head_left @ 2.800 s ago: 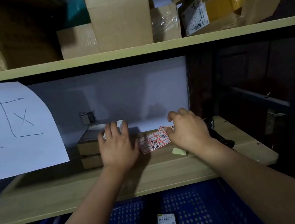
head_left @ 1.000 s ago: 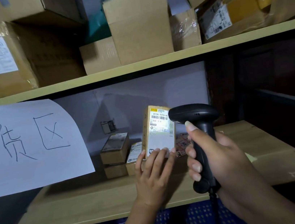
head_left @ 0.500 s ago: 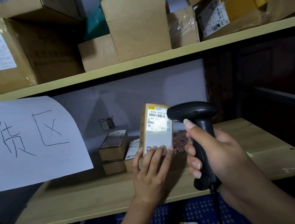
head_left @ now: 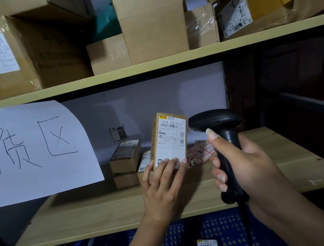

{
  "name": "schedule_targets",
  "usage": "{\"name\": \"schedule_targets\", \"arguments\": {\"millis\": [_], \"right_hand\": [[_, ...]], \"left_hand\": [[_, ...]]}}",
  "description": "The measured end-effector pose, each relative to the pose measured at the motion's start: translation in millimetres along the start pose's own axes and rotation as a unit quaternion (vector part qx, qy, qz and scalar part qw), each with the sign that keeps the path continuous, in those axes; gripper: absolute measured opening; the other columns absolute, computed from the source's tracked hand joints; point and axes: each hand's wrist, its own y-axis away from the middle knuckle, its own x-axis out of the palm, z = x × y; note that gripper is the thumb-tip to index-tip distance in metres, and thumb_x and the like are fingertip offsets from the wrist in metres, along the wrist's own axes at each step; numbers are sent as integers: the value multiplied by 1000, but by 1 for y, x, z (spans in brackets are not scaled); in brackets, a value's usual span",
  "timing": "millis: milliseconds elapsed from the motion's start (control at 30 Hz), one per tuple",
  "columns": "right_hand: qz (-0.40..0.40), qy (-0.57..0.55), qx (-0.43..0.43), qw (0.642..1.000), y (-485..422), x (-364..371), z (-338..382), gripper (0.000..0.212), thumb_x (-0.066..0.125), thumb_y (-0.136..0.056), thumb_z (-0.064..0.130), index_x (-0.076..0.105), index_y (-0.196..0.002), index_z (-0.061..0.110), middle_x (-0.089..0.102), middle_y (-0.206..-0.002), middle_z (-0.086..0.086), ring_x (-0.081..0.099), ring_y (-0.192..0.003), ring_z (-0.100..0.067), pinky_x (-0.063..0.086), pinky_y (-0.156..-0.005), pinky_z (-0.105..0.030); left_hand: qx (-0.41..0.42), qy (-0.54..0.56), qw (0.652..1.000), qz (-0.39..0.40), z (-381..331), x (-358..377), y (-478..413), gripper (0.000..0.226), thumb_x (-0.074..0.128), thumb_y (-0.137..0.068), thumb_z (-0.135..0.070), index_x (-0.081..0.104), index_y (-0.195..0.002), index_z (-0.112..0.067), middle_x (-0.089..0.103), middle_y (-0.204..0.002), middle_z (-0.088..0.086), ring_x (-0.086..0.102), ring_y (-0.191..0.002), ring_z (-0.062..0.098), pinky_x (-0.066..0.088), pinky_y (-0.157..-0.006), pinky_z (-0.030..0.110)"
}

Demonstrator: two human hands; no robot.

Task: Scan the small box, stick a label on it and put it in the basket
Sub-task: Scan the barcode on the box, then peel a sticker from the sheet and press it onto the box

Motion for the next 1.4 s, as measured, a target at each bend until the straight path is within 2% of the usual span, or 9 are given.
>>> {"name": "schedule_targets", "arguments": {"millis": [300, 433, 633, 867, 1067, 1167, 1267, 1333, 1400], "right_hand": [[-73, 389, -31, 918, -93, -54, -35, 36, 59, -95, 26, 35, -121, 20, 65, -96, -8, 65, -77, -23, 51, -66, -37], [-83, 568, -24, 818, -129, -90, -69, 67, 57, -91, 28, 27, -148, 12, 61, -131, -23, 67, -109, -45, 56, -91, -51], [-75, 723, -20, 686, -164, -159, -82, 71, 62, -97, 34, 30, -155, 10, 62, -135, -23, 65, -118, -41, 55, -94, -50], [-62, 725, 7, 686, -180, -201, -94, 75, 67, -86, 49, 46, -148, 11, 66, -135, -18, 62, -123, -37, 48, -106, -48], [-83, 740, -25, 667, -162, -197, -97, 81, 64, -82, 68, 53, -144, 17, 63, -134, -19, 61, -118, -36, 50, -95, -45], [-157, 725, -136, 657, -159, -181, -98, 67, 69, -83, 63, 61, -129, 15, 61, -120, -21, 56, -110, -41, 45, -90, -48], [-84, 627, -249, 733, -173, -149, -100, 36, 72, -91, 39, 71, -117, 14, 66, -108, -13, 59, -101, -33, 45, -83, -39], [15, 541, -222, 811, -189, -117, -108, 20, 74, -91, 25, 76, -108, 14, 67, -99, -6, 62, -89, -21, 46, -77, -28], [98, 506, -147, 844, -207, -90, -124, 16, 77, -88, 18, 77, -104, 18, 66, -96, -2, 61, -79, -9, 47, -75, -24]], "left_hand": [[-32, 67, 997, 38, -21, -8, -4, 39, 45, -110, -29, 73, -135, -16, 57, -144, 7, 53, -132, 28, 31, -121, 47], [-44, 95, 993, 53, -36, -7, -7, 43, 59, -99, -26, 67, -141, -16, 57, -143, 10, 53, -132, 31, 39, -115, 53], [-130, 91, 986, 46, -32, -19, -11, 51, 76, -89, -13, 67, -139, -18, 61, -137, 10, 52, -129, 33, 35, -115, 50], [-226, 125, 961, 101, -10, -45, -2, 46, 46, -111, -45, 65, -139, -15, 61, -137, 19, 51, -127, 39, 45, -105, 59], [-237, 104, 958, 122, -4, -51, 18, 49, 72, -96, -27, 62, -142, -16, 55, -140, 13, 47, -130, 35, 50, -102, 62], [-234, 95, 959, 126, -2, -53, 23, 51, 74, -93, -25, 62, -142, -17, 54, -141, 10, 49, -130, 35, 48, -104, 59], [-239, 91, 958, 127, -3, -55, 27, 52, 76, -91, -23, 63, -142, -17, 57, -140, 11, 51, -129, 35, 46, -105, 57], [-241, 89, 958, 131, -5, -57, 28, 53, 76, -91, -21, 62, -143, -18, 57, -139, 11, 53, -129, 35, 47, -104, 56], [-241, 93, 956, 140, -7, -60, 29, 54, 76, -91, -19, 62, -143, -19, 56, -141, 9, 53, -129, 35, 48, -105, 57]]}}
